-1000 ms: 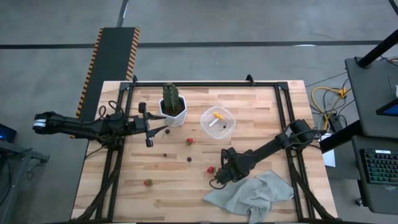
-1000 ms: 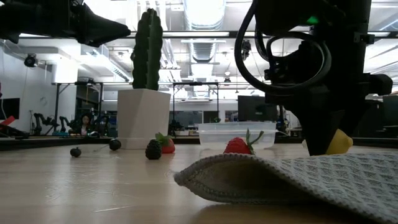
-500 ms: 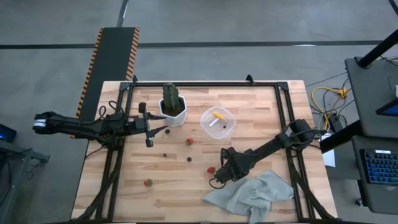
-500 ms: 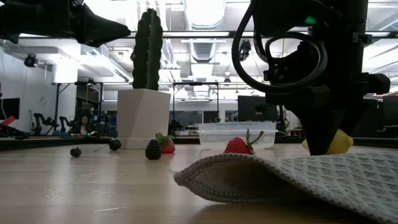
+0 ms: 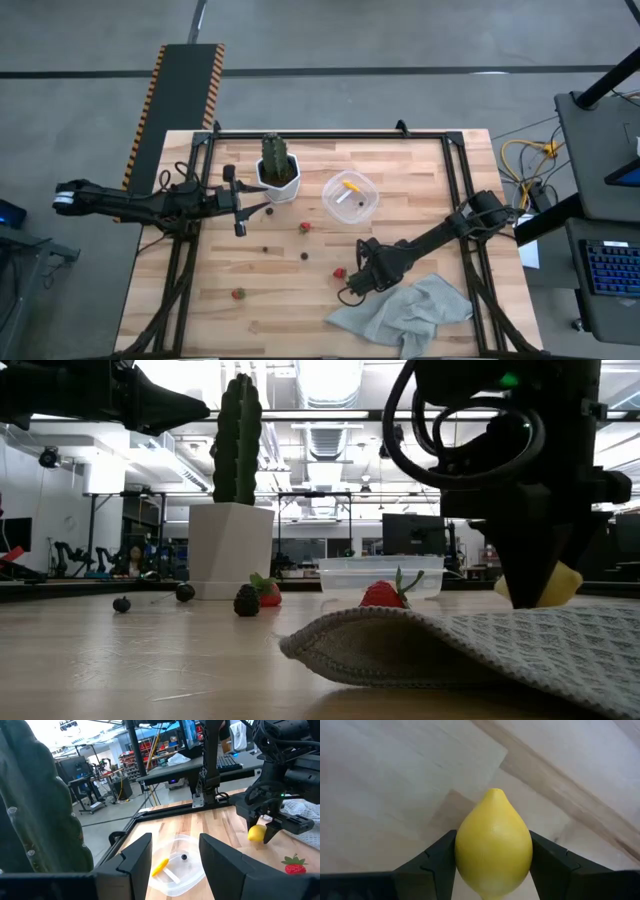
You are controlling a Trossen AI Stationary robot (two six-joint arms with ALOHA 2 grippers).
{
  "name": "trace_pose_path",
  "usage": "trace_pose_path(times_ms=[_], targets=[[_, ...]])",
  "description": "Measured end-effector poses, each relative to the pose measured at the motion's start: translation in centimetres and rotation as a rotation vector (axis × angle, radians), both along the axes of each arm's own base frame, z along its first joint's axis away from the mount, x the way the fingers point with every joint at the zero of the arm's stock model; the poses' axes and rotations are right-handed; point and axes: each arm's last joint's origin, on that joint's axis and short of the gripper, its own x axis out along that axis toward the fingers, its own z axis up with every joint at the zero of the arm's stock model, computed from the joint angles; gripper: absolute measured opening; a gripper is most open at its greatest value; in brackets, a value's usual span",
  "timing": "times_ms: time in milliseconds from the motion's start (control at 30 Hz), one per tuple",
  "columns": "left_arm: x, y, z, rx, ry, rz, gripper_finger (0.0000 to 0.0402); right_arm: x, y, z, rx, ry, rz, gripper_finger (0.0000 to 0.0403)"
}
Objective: Pick and placing Produce into tupperware
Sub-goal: Put the yellow lemon into the transparent container
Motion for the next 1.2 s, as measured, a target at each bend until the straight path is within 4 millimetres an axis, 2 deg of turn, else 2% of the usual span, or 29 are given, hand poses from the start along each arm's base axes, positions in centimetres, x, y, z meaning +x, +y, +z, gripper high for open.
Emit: trace_pose_path(times_ms=[400, 633, 867, 1200], targets=[[0.0, 0.0, 0.0, 0.000, 0.000, 0.000, 0.0151, 0.1, -0.4, 0.6, -0.015, -0.020, 0.031, 0.0192], [0.0, 0.0, 0.0, 0.000, -0.001, 0.000, 0.0151, 0.3, -1.3, 3.9, -0.084, -0.152, 0.061, 0.0192], [0.0, 0.0, 0.0, -0.001, -0.002, 0.000, 0.0151, 0.8, -3.4, 6.2, -0.139, -0.213, 0.108, 0.0192], [0.0, 0.0, 0.0, -0.002, -0.005, 0.000, 0.0151, 2.4, -7.4, 7.1, -0.190, -0.173, 0.192, 0.0192]])
